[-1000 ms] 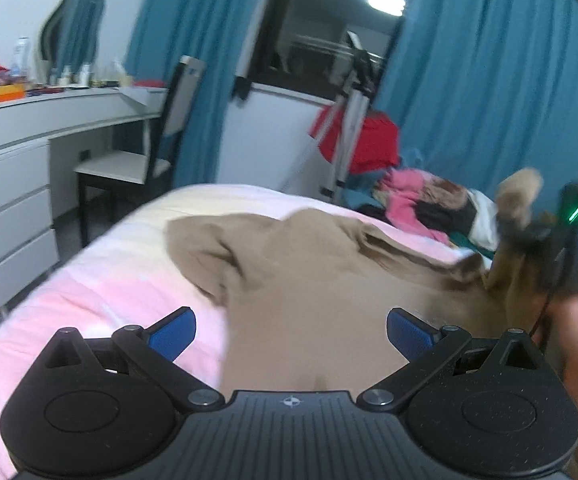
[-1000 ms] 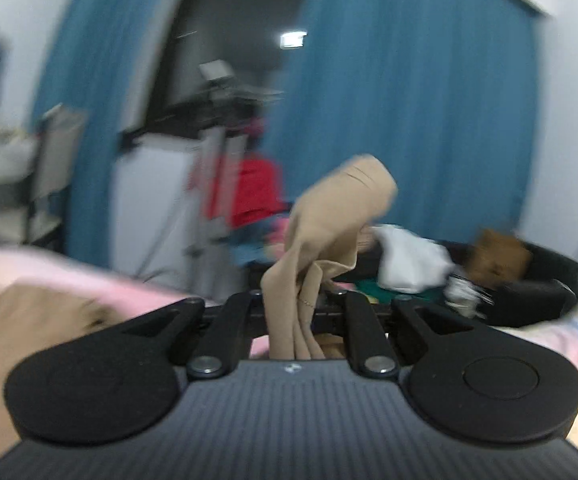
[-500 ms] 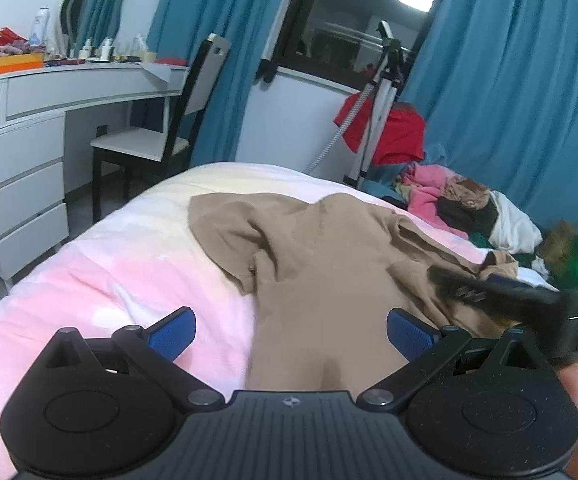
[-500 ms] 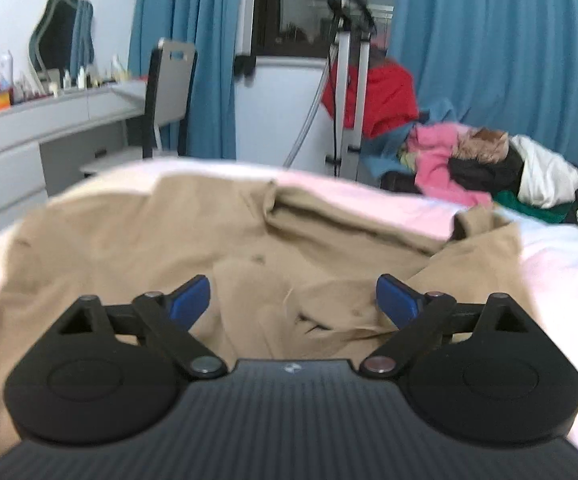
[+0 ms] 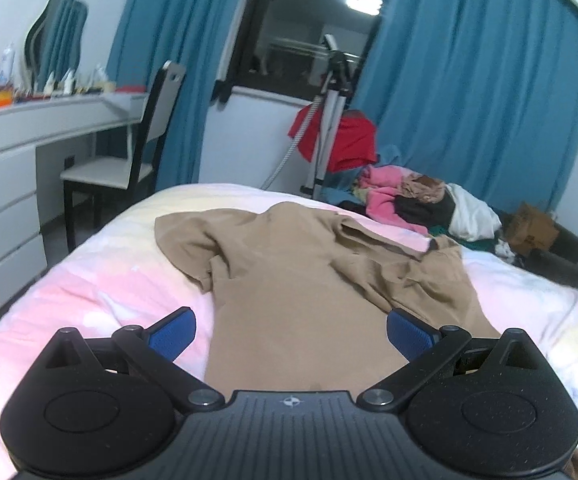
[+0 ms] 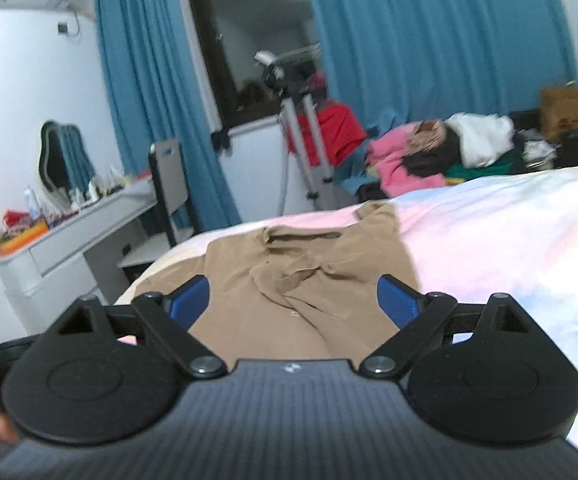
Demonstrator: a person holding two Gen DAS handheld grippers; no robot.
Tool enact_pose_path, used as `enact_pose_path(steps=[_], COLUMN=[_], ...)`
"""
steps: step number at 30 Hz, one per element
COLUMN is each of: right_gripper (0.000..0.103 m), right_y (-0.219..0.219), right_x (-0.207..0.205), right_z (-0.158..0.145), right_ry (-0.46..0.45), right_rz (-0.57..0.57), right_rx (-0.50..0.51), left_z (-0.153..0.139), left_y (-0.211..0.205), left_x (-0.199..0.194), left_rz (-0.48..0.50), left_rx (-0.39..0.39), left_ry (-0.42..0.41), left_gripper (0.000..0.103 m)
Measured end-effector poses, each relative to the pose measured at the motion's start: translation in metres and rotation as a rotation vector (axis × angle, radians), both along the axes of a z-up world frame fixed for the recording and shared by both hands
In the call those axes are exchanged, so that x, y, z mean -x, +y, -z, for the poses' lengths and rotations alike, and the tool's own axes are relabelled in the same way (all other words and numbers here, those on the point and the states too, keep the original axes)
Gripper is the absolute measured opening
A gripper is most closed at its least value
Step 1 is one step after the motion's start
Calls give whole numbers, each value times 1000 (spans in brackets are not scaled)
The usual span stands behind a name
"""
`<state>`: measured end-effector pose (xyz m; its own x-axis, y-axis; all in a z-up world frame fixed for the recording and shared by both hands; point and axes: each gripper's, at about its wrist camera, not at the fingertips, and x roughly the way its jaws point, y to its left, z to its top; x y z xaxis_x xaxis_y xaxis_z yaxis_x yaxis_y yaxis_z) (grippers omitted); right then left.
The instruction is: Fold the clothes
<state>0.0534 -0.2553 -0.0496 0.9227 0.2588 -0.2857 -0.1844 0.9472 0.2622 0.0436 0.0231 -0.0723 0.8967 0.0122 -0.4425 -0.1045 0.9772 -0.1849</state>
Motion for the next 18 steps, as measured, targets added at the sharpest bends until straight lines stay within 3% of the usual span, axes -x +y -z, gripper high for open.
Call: enact_pose_path(steps=[3,7,12,18], right_gripper=[93,93,93,93], right_y=[-4,-11,-8,-10], right_x=[29,53,70,62], right_z=[-2,2,-1,8], right_ry=[-33,-135,-269,-212], right_rz=[40,22,43,31], right_rx=[32,0,118,123], left_z=[-4,-11,-18,-15], left_y=[-11,-29,-44,-63], left_x=[13,32,50,63], left_rz=[23,61,79,91], left_rx=[-32,-81,-125,-134], left_ry=[4,-9,-64,-91], left_gripper=[103,103,103,103])
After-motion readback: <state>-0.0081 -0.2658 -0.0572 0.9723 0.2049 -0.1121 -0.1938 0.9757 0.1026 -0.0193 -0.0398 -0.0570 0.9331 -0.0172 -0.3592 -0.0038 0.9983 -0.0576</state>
